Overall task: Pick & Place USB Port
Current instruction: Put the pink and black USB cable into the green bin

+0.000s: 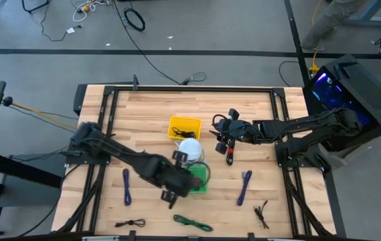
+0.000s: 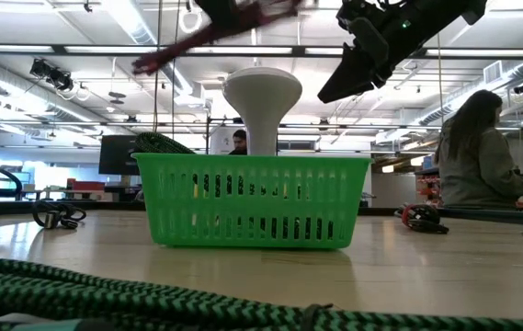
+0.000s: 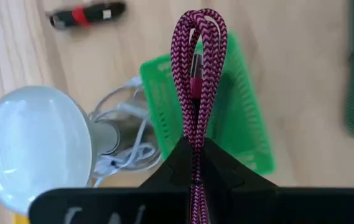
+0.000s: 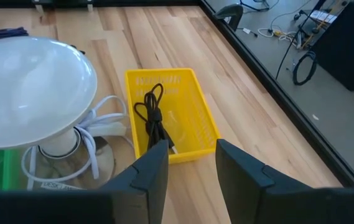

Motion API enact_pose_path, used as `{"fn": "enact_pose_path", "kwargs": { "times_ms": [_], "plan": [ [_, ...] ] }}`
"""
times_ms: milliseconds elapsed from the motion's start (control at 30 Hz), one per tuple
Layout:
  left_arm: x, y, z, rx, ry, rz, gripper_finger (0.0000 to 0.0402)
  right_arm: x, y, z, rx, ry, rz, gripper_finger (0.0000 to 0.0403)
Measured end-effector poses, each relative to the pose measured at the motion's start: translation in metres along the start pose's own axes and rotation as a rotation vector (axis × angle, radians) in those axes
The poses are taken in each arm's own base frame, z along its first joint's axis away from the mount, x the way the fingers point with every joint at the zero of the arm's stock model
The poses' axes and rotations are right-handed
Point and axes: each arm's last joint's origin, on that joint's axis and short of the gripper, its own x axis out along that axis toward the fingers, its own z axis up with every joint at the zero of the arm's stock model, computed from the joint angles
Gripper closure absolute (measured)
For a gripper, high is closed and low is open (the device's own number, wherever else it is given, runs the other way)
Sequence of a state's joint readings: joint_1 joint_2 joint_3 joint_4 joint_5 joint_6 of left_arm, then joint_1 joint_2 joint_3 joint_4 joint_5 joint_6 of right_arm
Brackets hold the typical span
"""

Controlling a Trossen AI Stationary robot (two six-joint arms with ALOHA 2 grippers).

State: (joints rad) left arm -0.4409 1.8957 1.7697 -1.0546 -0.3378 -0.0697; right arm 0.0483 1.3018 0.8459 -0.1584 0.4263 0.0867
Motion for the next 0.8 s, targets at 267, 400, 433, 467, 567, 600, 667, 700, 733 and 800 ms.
{"fn": "enact_pose_path", "kwargs": {
  "times_ms": [267,400,433,467,567,600,667,700,733,800],
  "plan": [
    [0.040,-0.005,0.022,0.061,0.159,0.012,0.0387,0.000,0.000,0.000,-0.045,0.000,-0.003,0.0268],
    [0.054,-0.012,0.027,0.071,0.182,-0.007,0.0387,0.000,-0.001,-0.001,-0.055,0.006,-0.005,0.0268],
    [0.057,-0.013,0.028,0.075,0.188,-0.008,0.0387,0.000,-0.001,-0.001,-0.058,0.007,-0.006,0.0268],
    [0.061,-0.015,0.027,0.079,0.199,-0.010,0.0387,0.001,-0.002,0.000,-0.058,0.007,-0.009,0.0268],
    [0.071,-0.017,0.025,0.086,0.238,-0.023,0.0387,0.002,-0.004,0.000,-0.057,0.009,-0.015,0.0268],
    [0.073,-0.017,0.024,0.094,0.255,-0.022,0.0387,0.002,-0.005,0.000,-0.055,0.010,-0.018,0.0268],
    [0.074,-0.017,0.020,0.108,0.289,-0.015,0.0387,0.002,-0.006,0.000,-0.052,0.011,-0.023,0.0268],
    [0.076,-0.016,0.019,0.108,0.290,-0.013,0.0387,0.003,-0.007,0.000,-0.050,0.011,-0.025,0.0268],
    [0.076,-0.015,0.020,0.107,0.289,-0.011,0.0387,0.003,-0.008,0.000,-0.049,0.012,-0.026,0.0268],
    [0.077,-0.013,0.020,0.102,0.290,-0.004,0.0387,0.003,-0.008,0.000,-0.047,0.010,-0.029,0.0268]
  ]
}}
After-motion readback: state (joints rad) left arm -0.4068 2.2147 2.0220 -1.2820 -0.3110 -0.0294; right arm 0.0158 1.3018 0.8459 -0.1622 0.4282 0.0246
